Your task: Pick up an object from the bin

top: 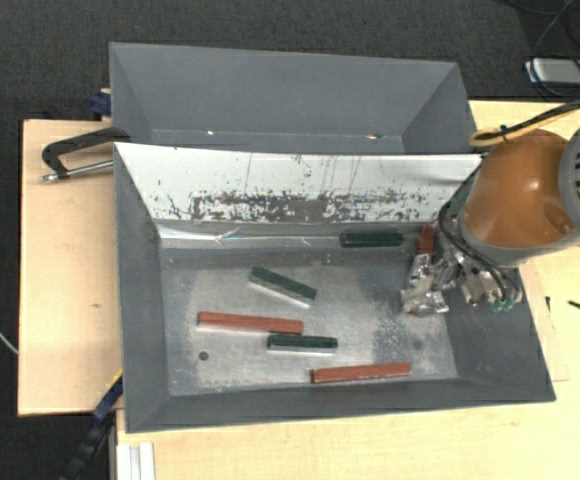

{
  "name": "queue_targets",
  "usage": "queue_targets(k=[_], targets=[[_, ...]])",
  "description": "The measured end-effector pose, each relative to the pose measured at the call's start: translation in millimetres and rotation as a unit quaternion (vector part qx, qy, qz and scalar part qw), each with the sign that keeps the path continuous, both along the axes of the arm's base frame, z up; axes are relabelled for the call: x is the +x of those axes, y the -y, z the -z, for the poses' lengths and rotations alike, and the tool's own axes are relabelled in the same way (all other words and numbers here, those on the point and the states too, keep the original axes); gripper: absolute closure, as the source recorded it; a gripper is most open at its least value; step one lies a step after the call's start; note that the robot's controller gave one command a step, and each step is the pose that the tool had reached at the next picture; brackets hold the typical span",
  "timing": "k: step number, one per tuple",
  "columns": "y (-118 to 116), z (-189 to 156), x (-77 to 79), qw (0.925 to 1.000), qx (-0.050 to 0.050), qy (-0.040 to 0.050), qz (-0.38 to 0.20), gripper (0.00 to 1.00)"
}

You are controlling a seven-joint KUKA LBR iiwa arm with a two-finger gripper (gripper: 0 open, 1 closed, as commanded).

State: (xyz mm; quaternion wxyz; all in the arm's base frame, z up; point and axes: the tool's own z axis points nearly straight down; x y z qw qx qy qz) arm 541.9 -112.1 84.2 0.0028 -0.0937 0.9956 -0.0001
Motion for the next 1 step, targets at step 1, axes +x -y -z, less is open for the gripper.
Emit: queue_targets(k=[1], targets=[[0.0,0.0,0.0,1.0,0.0,0.0,0.0,0.0]])
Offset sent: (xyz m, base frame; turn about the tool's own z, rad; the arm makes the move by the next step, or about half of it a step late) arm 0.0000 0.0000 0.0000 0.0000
